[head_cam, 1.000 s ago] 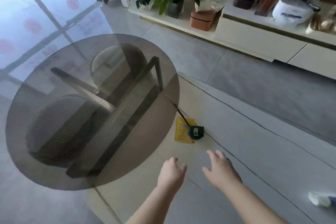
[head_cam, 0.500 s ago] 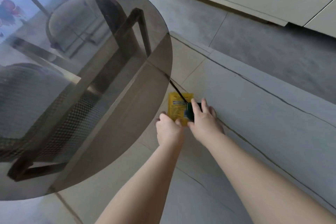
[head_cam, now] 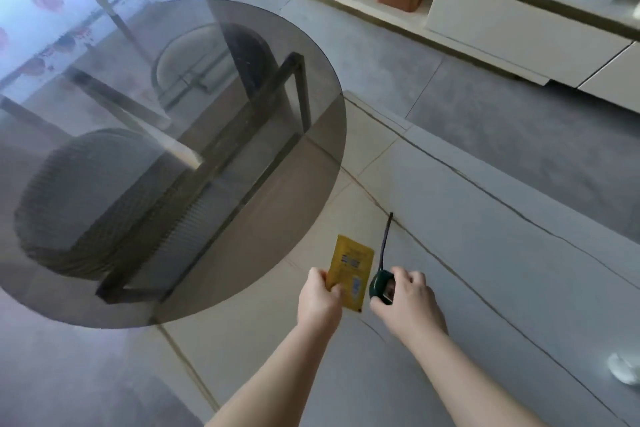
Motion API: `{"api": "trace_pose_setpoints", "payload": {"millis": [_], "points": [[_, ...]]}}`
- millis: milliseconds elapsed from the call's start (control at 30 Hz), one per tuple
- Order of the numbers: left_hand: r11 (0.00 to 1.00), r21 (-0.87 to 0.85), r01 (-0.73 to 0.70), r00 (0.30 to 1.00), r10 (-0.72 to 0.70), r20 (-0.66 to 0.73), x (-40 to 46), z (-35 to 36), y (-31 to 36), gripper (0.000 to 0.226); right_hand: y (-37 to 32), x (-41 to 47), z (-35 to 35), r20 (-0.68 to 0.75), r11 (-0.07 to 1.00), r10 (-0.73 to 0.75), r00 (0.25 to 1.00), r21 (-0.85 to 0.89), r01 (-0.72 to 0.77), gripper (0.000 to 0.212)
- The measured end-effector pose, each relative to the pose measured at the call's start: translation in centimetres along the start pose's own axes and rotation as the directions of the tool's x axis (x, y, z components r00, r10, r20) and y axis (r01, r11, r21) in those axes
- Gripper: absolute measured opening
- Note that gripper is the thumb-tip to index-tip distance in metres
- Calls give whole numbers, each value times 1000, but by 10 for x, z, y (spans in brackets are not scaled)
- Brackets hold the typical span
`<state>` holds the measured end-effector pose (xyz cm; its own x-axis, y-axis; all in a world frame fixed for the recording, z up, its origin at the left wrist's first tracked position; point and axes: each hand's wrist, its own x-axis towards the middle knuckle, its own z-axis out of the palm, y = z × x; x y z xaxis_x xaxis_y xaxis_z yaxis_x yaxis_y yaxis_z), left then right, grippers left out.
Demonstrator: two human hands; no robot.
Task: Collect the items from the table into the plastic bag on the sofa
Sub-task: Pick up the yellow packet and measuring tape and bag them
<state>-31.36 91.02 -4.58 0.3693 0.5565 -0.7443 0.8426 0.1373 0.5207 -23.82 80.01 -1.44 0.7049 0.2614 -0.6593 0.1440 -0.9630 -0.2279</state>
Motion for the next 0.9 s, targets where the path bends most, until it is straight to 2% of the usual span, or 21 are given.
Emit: {"api": "trace_pose_setpoints", "payload": {"millis": [100, 233, 367, 500, 567, 633, 700, 800, 900], "points": [[999, -48, 19, 999, -21, -41, -38, -22, -8, 4, -4, -38, -15, 48, 998, -45, 998, 35, 43, 54], [989, -138, 47, 993, -61, -101, -88, -57, -10, 13, -19, -91, -37, 93, 978, -207, 974, 30, 205, 53], [961, -270, 55, 990, -89, -114, -154, -97, -3, 11, -39, -145, -59, 136, 950, -312, 940, 23, 312, 54], [910, -408, 72, 985, -130, -116, -228, -141, -14, 13, -55, -209, -72, 210, 926, -373, 904, 149, 348, 43], [882, -465, 78, 978, -158, -135, -262, -162, -29, 17, -63, -243, -74, 278, 908, -388, 879, 278, 313, 36], [829, -553, 85, 964, -209, -164, -292, -180, -51, 26, -71, -276, -72, 325, 876, -395, 859, 414, 247, 42], [777, -625, 81, 943, -263, -205, -326, -197, -73, 22, -82, -304, -64, 391, 849, -396, 831, 501, 169, 41], [672, -740, 37, 908, -332, -256, -372, -218, -107, 11, -101, -340, -45, 510, 833, -418, 752, 545, 94, 20], [586, -810, -23, 844, -423, -330, -405, -236, -159, 12, -121, -376, -21, 583, 831, -426, 692, 555, 44, 25]]}}
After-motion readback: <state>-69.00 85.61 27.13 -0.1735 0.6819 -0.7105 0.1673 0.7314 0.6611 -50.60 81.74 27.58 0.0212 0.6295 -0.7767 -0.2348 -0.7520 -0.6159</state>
